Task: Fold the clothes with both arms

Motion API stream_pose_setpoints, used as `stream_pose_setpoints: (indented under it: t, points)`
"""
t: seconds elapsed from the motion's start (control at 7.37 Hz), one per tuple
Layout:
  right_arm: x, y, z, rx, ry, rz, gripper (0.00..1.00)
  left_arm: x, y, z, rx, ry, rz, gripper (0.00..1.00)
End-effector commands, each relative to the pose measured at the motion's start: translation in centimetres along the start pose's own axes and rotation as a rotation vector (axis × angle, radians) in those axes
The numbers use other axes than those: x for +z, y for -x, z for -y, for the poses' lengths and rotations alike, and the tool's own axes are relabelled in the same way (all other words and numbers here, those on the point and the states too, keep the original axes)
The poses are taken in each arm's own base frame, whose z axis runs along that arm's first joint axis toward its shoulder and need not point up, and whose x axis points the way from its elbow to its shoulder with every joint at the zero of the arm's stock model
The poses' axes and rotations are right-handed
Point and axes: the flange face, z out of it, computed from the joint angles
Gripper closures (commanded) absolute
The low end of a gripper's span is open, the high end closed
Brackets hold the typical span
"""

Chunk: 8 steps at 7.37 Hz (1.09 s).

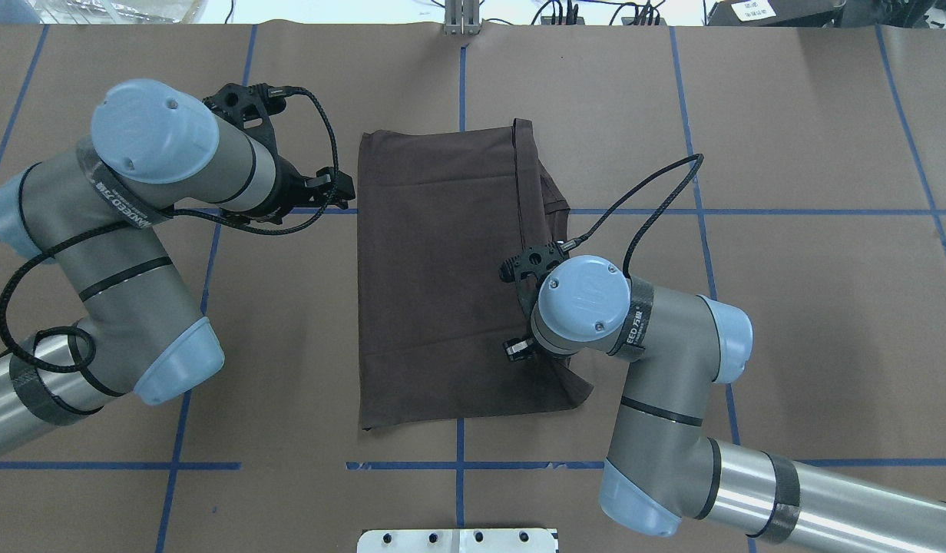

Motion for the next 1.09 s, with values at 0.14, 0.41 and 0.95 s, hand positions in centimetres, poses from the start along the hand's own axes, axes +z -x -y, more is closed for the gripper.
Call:
stream_pose_setpoints:
  t: [0.14, 0.41, 0.95]
  points:
    - [0.2, -0.1, -0.1, -0.001, 0.002, -0.003, 0.94, 0.0, 0.3, -0.1, 0.000, 0.001, 0.002, 0.00]
    - [0.2, -0.6, 0.0, 0.006, 0.000, -0.007, 1.00, -0.1, 0.3, -0.1, -0.002, 0.001, 0.001, 0.00]
    - [0.3, -7.9, -3.7, 0.078, 0.020, -0.060, 1.00, -0.1, 0.3, -0.1, -0.002, -0.001, 0.001, 0.00]
